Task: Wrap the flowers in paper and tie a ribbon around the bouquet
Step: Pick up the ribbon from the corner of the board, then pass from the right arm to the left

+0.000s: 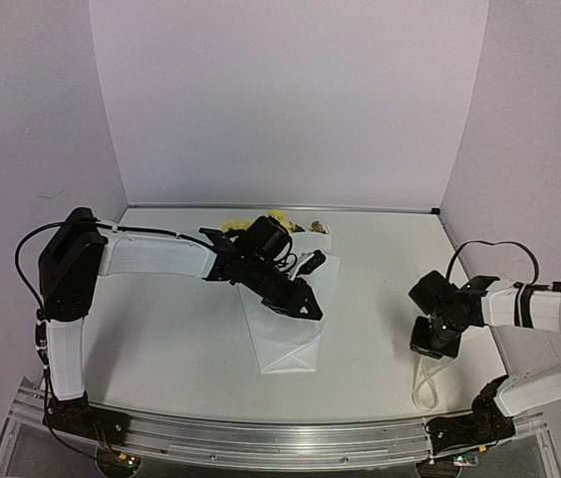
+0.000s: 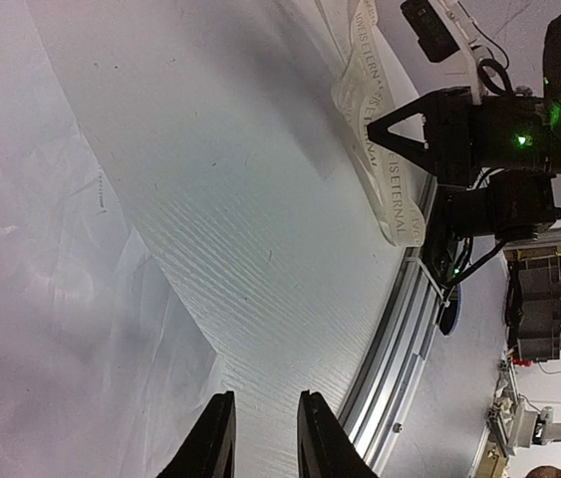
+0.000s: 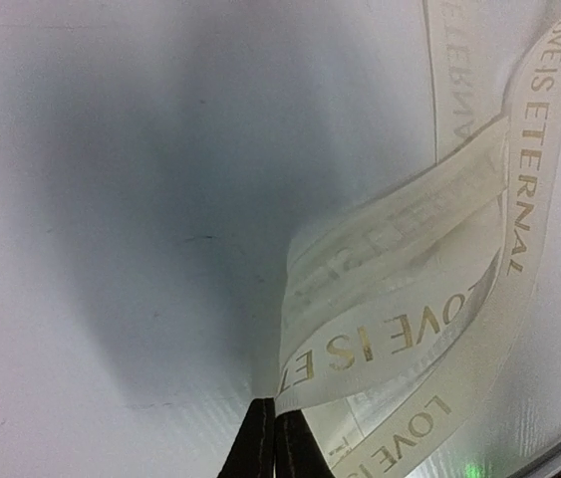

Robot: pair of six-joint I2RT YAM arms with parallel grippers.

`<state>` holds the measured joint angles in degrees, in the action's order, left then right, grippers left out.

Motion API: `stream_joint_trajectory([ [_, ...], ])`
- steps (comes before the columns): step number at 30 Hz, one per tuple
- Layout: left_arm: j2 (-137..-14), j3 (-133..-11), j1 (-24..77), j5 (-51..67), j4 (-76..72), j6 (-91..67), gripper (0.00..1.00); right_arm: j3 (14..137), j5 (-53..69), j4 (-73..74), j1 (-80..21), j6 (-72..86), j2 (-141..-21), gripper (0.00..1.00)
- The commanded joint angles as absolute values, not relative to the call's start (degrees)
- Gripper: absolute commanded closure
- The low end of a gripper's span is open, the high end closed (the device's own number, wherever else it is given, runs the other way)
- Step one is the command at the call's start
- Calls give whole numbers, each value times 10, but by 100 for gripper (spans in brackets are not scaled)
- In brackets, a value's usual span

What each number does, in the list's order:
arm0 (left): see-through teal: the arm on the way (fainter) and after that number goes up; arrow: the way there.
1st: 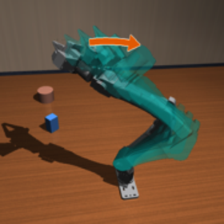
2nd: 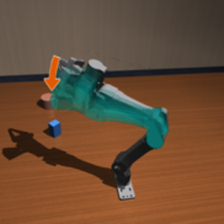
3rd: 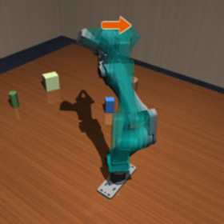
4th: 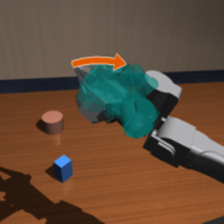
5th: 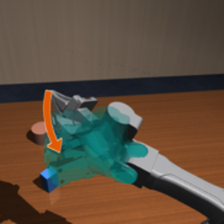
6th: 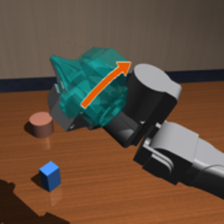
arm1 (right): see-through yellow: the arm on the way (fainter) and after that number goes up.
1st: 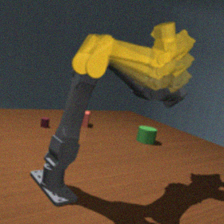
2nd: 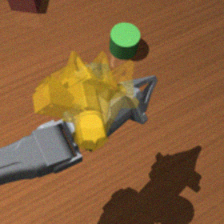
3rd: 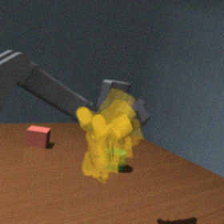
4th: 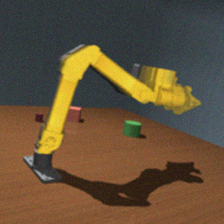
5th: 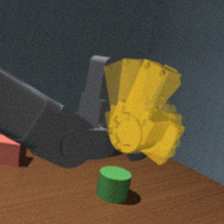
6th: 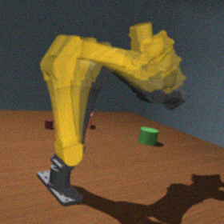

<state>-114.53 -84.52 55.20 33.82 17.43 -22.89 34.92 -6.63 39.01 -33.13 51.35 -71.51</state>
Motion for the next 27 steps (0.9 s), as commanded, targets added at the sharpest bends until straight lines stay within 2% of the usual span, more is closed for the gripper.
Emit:
stream_joint_trajectory([
  [1, -1090, -840, 554, 299, 143, -181, 76, 419, -11, 408, -330, 506, -688, 100],
  [8, -1068, -833, 584, 169, 117, -146, 67, 507, 96, 362, -346, 603, -711, 100],
  [14, -1059, -805, 612, 101, 61, -143, 57, 603, 106, 345, -400, 660, -762, 100],
  [20, -1012, -734, 624, 53, 2, -126, 42, 663, 171, 294, -421, 740, -822, 100],
  [27, -993, -692, 627, 42, -36, -113, 36, 706, 225, 257, -443, 785, -874, 100],
])
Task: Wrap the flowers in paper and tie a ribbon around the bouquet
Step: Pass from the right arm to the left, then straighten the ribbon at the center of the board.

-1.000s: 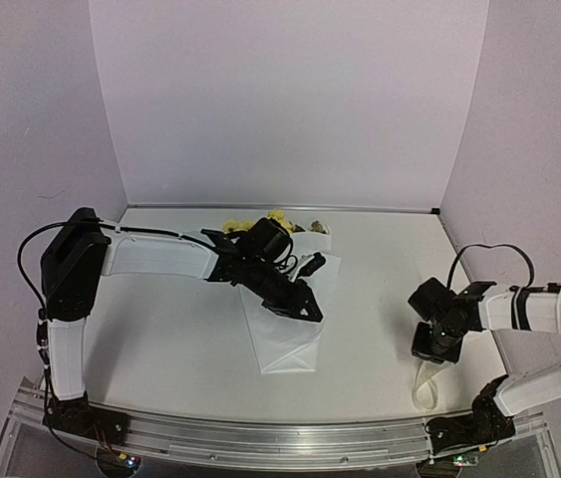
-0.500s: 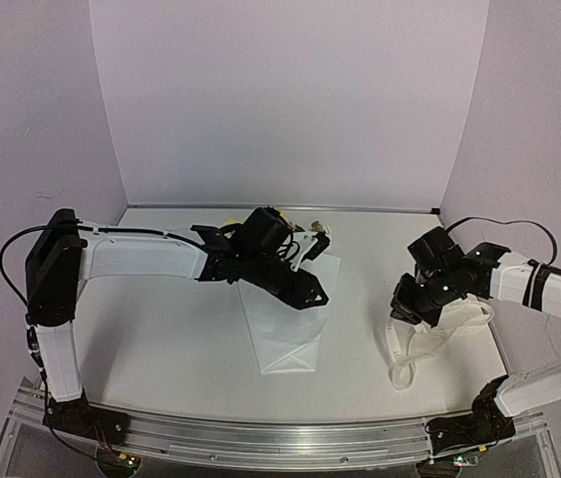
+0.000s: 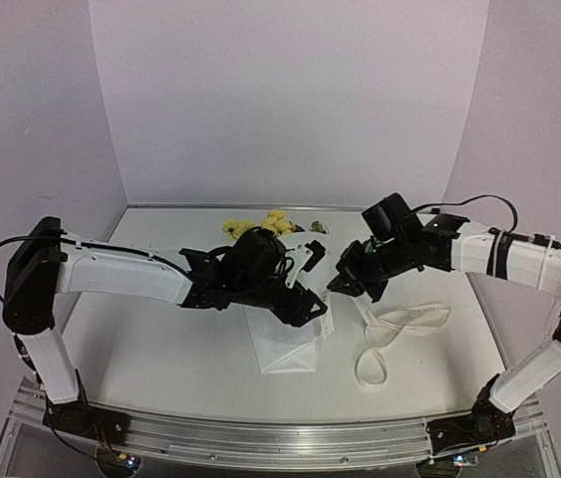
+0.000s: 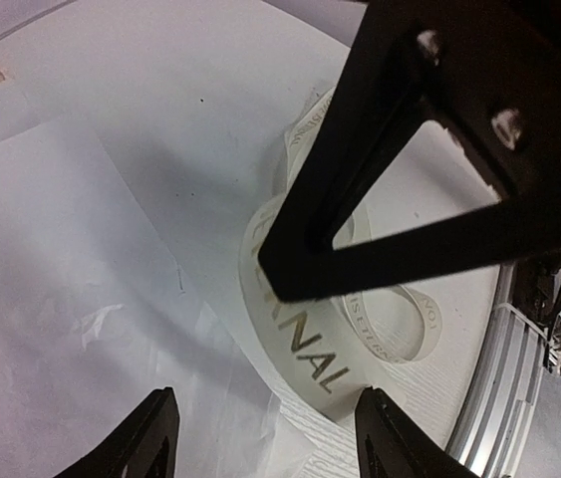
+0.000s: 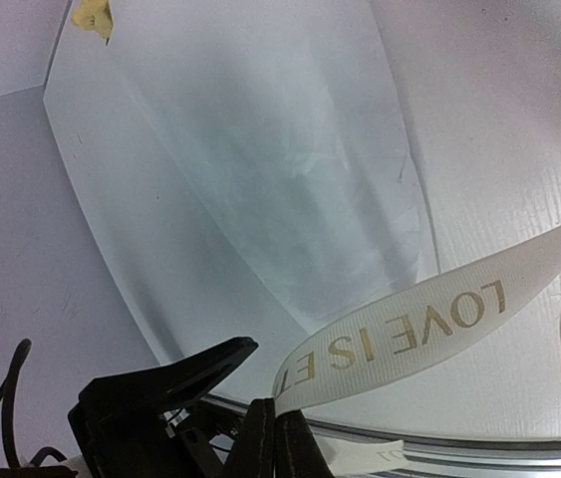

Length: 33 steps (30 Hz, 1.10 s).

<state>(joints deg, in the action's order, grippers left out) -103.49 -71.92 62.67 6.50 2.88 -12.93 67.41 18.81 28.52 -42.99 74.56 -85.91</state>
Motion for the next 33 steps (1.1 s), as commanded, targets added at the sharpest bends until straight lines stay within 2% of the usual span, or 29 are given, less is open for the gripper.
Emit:
stream_joint_trajectory([
  [1, -988, -685, 627, 42, -43, -113, 35, 707, 227, 256, -445, 787, -877, 100],
  [7, -992, -682, 627, 47, -48, -107, 33, 711, 238, 253, -456, 791, -890, 100],
  [11, -1003, -687, 627, 52, -56, -111, 38, 714, 246, 249, -460, 789, -895, 100],
  [13, -1008, -692, 627, 57, -56, -112, 45, 711, 248, 249, -461, 788, -895, 100],
  [18, -1020, -699, 627, 59, -52, -115, 81, 703, 250, 249, -461, 780, -889, 98],
  [20, -1020, -697, 627, 54, -50, -119, 95, 698, 249, 249, -461, 770, -885, 93],
  [21, -1019, -696, 627, 51, -50, -120, 98, 694, 247, 249, -460, 761, -879, 88],
  [26, -1004, -684, 627, -1, -52, -140, 100, 652, 219, 287, -438, 685, -825, 53],
  [30, -996, -688, 626, -22, -44, -143, 100, 596, 112, 396, -412, 587, -749, 40],
  [33, -995, -695, 627, -21, -36, -145, 100, 553, 13, 463, -404, 534, -708, 38],
])
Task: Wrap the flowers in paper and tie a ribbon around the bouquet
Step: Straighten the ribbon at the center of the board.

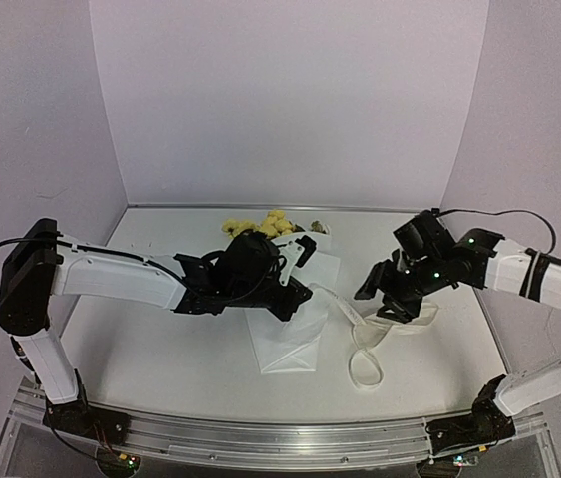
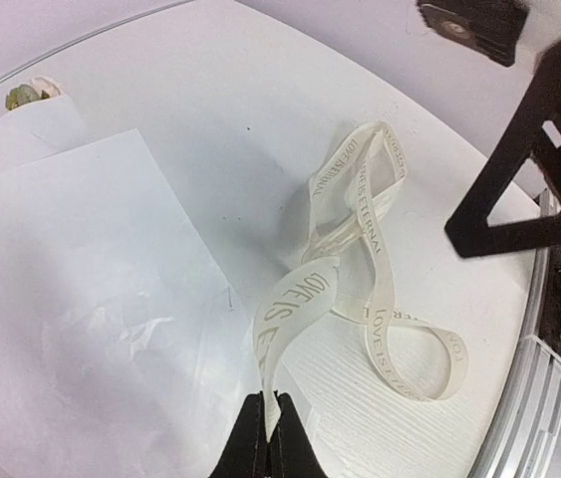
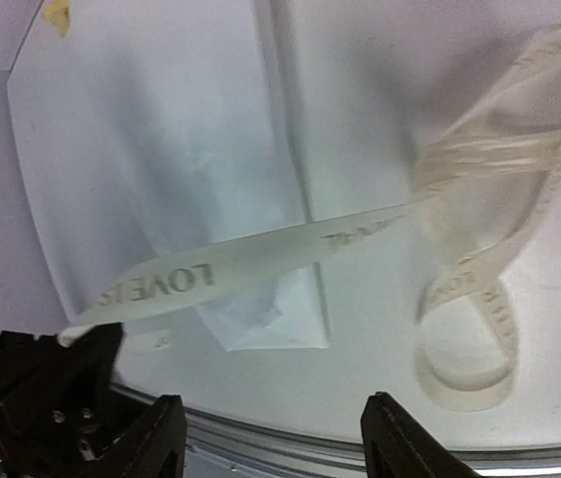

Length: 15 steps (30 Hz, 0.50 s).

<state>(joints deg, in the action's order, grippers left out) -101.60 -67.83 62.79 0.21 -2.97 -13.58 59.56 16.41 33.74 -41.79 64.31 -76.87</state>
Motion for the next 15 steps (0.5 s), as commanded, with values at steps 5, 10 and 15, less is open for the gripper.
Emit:
stream_joint_trajectory([
  [5, -987, -697, 627, 9, -33, -146, 100, 501, -66, 476, -372, 517, -704, 43],
  [10, -983, -699, 626, 47, -25, -140, 100, 538, -37, 475, -344, 473, -783, 48],
  [15, -987, -712, 627, 56, -9, -138, 100, 551, -26, 442, -334, 506, -865, 49],
])
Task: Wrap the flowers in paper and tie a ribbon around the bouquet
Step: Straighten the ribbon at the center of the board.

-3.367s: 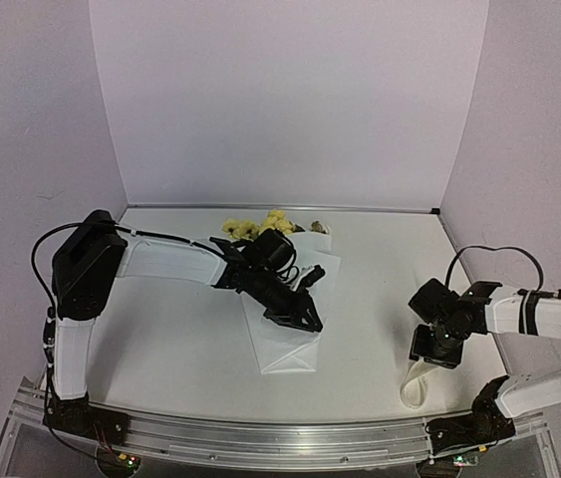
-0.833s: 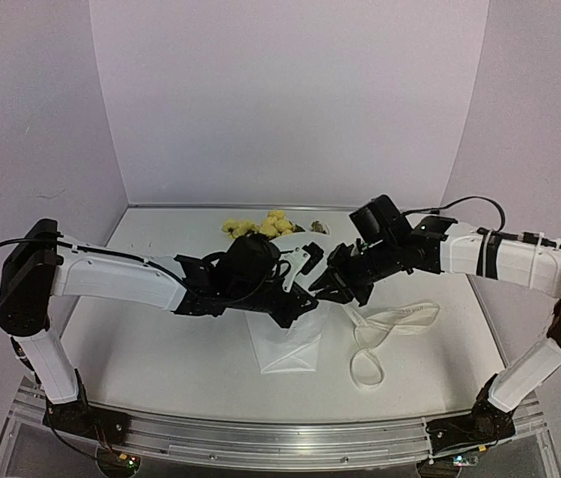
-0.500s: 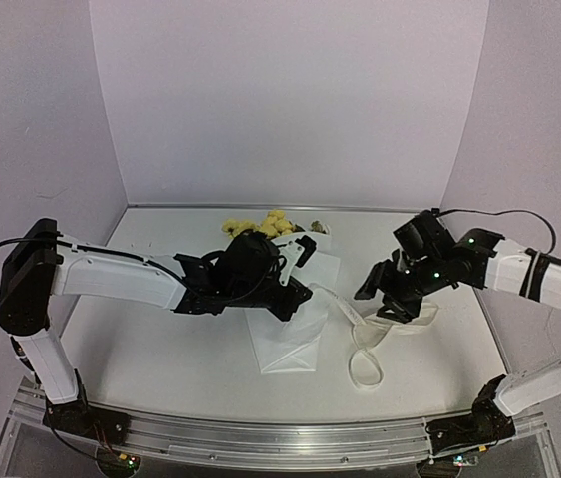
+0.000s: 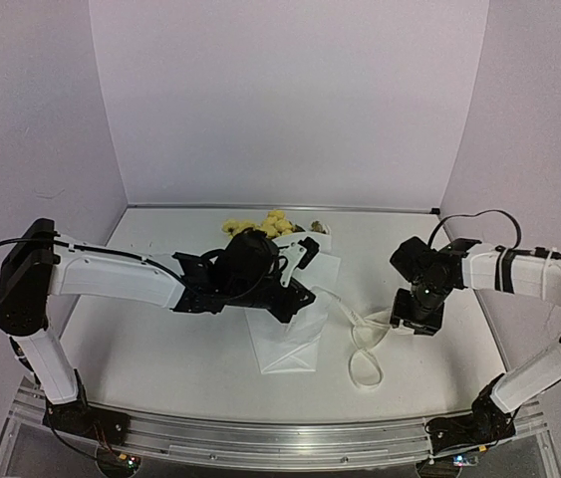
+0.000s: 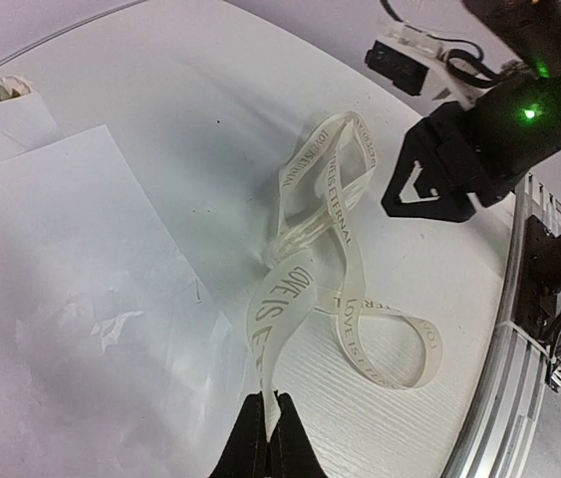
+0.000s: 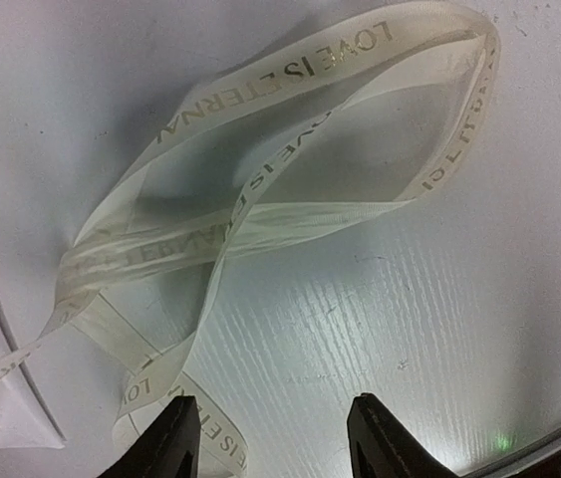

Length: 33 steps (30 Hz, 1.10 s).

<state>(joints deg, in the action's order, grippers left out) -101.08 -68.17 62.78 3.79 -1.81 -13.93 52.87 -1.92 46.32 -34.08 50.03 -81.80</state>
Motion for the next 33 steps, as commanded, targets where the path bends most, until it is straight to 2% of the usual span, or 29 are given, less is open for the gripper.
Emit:
stream_joint_trajectory([
  [1, -986, -713, 627, 56, -8, -138, 100, 549, -24, 427, -333, 512, -877, 49],
  [8, -985, -720, 627, 59, 6, -135, 100, 552, -36, 363, -329, 534, -943, 49],
  [11, -982, -719, 627, 57, 15, -135, 100, 549, -37, 336, -327, 540, -967, 52],
  [14, -976, -716, 627, 52, 15, -139, 100, 550, -30, 331, -322, 544, -984, 67],
  [18, -951, -706, 626, 22, 13, -146, 100, 544, -29, 333, -305, 539, -973, 96],
  [19, -942, -704, 626, 14, 13, -146, 100, 543, -27, 338, -296, 538, -963, 100],
  [26, -841, -690, 613, -77, 30, -145, 100, 589, -45, 485, -225, 456, -829, 100],
  [33, -730, -663, 516, -153, 69, -190, 100, 654, -66, 601, -142, 392, -745, 100],
])
